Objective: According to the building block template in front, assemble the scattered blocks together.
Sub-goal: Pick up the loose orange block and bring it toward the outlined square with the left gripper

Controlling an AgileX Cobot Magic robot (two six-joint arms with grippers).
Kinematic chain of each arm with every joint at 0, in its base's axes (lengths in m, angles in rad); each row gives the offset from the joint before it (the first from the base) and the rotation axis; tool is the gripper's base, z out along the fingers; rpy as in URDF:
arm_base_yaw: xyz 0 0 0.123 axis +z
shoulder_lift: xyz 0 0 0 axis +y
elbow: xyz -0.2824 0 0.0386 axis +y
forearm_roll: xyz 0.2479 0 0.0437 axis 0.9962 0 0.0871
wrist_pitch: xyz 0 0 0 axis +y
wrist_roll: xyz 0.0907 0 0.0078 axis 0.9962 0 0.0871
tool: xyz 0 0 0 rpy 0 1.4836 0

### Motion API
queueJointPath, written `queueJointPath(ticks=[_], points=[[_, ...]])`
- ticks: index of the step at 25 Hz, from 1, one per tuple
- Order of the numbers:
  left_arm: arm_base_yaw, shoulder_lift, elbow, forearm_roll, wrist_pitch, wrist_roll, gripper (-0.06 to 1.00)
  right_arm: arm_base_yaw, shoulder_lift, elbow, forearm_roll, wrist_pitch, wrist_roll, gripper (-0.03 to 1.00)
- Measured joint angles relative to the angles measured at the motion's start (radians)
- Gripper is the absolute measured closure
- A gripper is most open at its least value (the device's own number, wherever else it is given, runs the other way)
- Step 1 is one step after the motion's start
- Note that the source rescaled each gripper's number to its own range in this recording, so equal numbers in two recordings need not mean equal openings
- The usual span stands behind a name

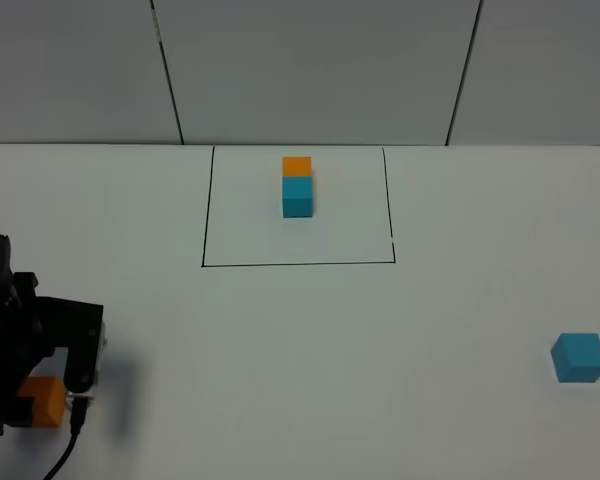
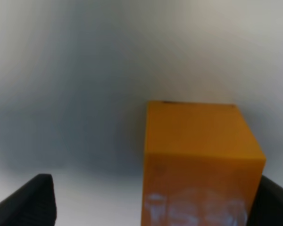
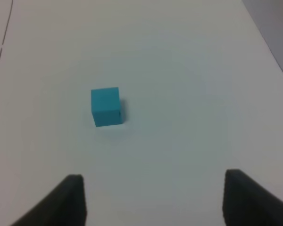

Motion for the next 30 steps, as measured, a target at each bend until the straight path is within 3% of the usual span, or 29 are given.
queueJointPath(ticks=[30], points=[[0.0, 0.087, -0.005, -0.023, 0.01, 0.047, -0.03, 0.0, 0.0, 0.0, 0.0, 0.0, 0.0, 0.4]])
